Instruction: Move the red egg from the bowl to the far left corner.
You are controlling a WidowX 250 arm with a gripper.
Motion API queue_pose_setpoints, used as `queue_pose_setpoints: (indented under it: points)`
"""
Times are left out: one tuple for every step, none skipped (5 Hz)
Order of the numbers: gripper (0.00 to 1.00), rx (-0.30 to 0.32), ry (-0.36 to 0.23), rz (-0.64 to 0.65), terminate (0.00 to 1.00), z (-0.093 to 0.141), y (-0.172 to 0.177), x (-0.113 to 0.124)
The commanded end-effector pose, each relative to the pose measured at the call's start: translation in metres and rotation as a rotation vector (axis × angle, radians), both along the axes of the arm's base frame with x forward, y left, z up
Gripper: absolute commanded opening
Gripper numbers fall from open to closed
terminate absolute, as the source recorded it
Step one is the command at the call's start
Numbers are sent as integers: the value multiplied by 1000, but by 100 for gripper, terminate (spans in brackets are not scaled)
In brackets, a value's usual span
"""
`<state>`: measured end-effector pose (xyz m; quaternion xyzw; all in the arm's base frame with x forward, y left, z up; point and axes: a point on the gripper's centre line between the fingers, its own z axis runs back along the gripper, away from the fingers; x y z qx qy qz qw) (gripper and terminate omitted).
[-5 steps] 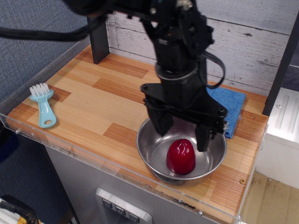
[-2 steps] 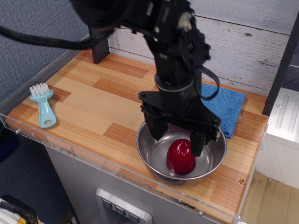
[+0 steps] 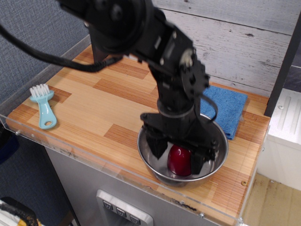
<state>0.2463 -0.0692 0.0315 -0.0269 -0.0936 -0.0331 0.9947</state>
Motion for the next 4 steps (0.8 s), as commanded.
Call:
queue_pose_setpoints:
  points:
    - [100,25,-8,-9,0,-14,-8,1]
    - [0,32,-14,-20,0,-15,-8,1]
    - [0,22,-33,-4,0,-13,-7,1]
    - [0,13,-41,-3,0,-10,-6,0]
